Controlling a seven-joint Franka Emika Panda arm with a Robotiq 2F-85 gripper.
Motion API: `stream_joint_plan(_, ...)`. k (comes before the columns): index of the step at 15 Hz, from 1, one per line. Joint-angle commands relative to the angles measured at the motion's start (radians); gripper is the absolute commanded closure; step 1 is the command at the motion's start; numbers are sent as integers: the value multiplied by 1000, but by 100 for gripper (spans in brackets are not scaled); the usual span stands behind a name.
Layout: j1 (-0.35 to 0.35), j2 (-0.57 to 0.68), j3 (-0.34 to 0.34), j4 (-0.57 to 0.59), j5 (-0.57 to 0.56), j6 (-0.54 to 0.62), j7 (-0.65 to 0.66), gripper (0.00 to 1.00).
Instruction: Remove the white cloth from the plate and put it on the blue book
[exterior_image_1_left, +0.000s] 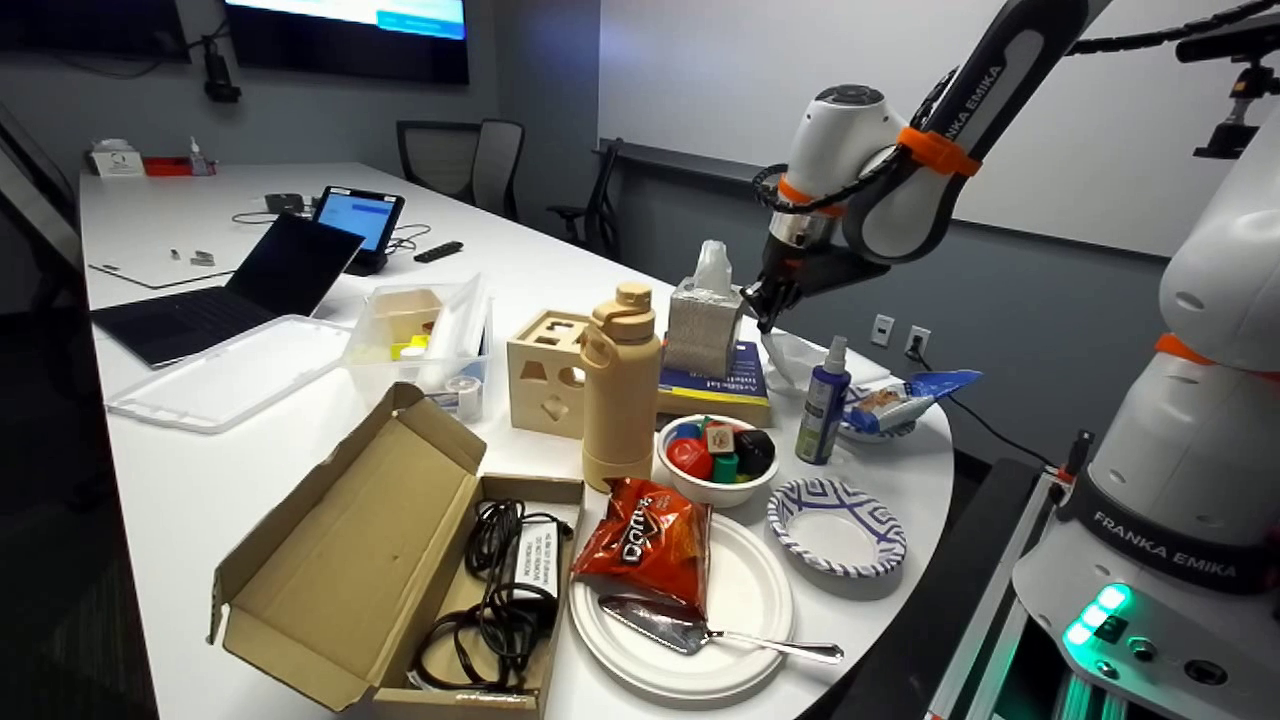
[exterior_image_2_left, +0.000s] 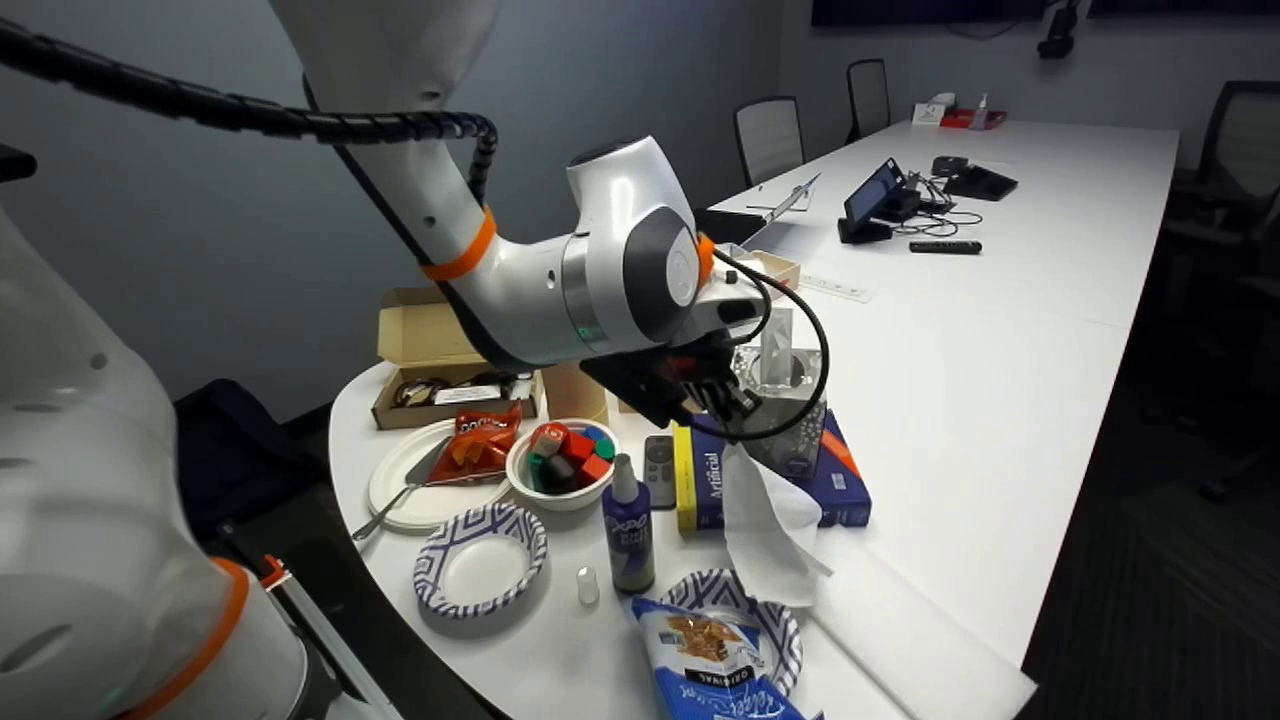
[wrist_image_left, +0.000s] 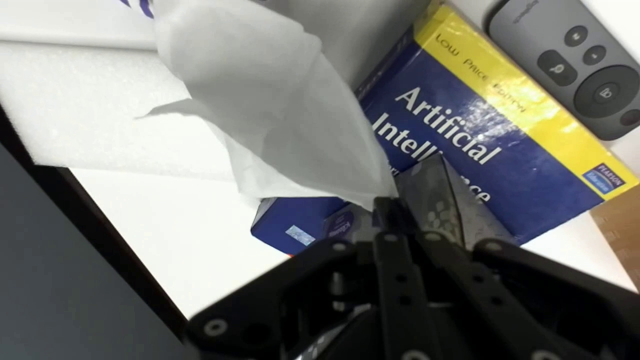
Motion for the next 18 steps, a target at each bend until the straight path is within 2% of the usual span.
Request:
stream_joint_plan(1, 14, -75, -7, -58, 134, 3, -118, 100)
stream_joint_plan(2, 18, -78, -8, -56, 157, -4, -134, 100)
stream_joint_plan(3, 21, -74, -7, -52, 170, -5, -145, 74)
stream_joint_plan(4, 20, -73, -7, -49, 175, -5, -154, 73)
stream_joint_plan(5, 24, -71, -8, -49, 194, -6, -168, 68)
stream_joint_plan(9, 45, -107, -15, -73, 317, 21, -271, 37)
stream_joint_plan(13, 80, -211, -31, -97, 419, -6, -361, 6)
stream_joint_plan(14, 59, -235, -28, -91, 397, -39, -325, 1)
stream_joint_plan(17, 0, -246, -29, -79, 361, -125, -254, 0)
stream_joint_plan(18, -57, -233, 4, -83, 381, -134, -263, 0)
